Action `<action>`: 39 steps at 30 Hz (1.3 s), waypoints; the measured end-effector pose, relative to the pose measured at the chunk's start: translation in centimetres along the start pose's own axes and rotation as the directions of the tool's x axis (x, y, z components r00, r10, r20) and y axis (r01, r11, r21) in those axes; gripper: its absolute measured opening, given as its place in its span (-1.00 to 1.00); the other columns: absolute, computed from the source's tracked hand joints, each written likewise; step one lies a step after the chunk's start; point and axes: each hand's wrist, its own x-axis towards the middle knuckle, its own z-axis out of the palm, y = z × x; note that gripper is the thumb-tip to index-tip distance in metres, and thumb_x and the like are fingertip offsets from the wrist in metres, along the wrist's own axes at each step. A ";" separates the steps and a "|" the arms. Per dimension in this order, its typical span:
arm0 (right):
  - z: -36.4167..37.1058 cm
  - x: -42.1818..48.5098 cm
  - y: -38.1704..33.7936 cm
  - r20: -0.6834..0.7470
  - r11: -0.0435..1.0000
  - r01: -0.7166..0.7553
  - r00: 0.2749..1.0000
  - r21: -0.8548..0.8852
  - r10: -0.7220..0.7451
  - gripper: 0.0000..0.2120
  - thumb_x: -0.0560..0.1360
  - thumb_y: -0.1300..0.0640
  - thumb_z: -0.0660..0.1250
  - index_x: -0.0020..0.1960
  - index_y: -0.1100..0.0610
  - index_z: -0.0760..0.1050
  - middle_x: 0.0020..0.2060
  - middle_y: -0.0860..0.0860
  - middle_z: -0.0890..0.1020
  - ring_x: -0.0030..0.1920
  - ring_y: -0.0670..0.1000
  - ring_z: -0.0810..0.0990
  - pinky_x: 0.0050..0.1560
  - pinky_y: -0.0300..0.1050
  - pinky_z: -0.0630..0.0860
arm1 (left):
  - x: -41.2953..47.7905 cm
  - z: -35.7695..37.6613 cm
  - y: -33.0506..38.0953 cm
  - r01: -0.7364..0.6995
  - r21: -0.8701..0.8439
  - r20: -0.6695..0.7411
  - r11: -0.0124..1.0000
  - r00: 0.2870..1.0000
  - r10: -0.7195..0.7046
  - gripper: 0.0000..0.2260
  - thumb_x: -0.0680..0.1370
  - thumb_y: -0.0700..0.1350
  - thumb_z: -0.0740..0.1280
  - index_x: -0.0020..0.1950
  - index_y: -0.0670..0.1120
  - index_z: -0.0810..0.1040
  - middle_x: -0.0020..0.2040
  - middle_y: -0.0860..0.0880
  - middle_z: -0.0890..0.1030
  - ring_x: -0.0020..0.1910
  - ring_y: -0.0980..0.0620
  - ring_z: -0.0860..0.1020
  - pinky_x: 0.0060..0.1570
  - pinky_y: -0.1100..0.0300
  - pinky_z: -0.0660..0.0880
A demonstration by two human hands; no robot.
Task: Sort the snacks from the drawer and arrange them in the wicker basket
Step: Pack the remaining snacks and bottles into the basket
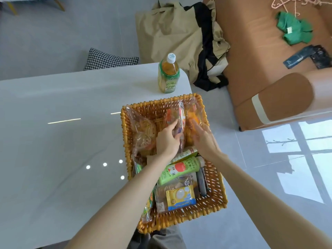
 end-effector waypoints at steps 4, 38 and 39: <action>-0.4 -0.4 -1.2 -0.020 0.968 -0.007 1.000 -0.249 0.002 -0.61 0.61 0.13 0.13 0.44 -0.01 0.31 0.51 0.09 -0.01 0.33 0.19 0.17 0.28 0.17 0.36 | -0.2 -1.3 -0.1 -0.022 -0.003 0.028 1.000 0.999 0.022 -0.60 0.60 -0.20 0.25 0.44 -0.03 0.37 0.23 -0.04 0.59 -0.48 0.27 0.46 -0.54 0.46 0.32; 1.2 -6.6 -2.3 0.281 0.839 0.283 0.946 -0.464 -0.164 -0.43 0.56 -0.16 0.24 0.45 0.11 0.27 0.26 0.01 0.53 0.33 0.04 0.42 0.44 -0.01 0.21 | -9.8 -6.7 -6.7 0.090 0.073 -0.037 0.993 0.995 -0.088 -0.21 0.55 0.03 0.34 0.57 -0.10 -0.13 0.58 -0.05 -0.02 0.54 0.01 0.01 0.45 0.14 0.06; 1.8 -6.3 -2.3 0.245 0.825 0.278 0.954 -0.493 -0.175 -0.52 0.58 -0.10 0.23 0.43 0.09 0.34 0.22 0.00 0.57 0.31 0.03 0.43 0.44 -0.04 0.19 | -10.3 -6.4 -7.0 0.090 0.046 -0.021 0.995 0.996 -0.089 -0.17 0.54 0.00 0.36 0.57 -0.10 -0.17 0.58 -0.04 -0.06 0.55 0.03 -0.02 0.44 0.18 0.03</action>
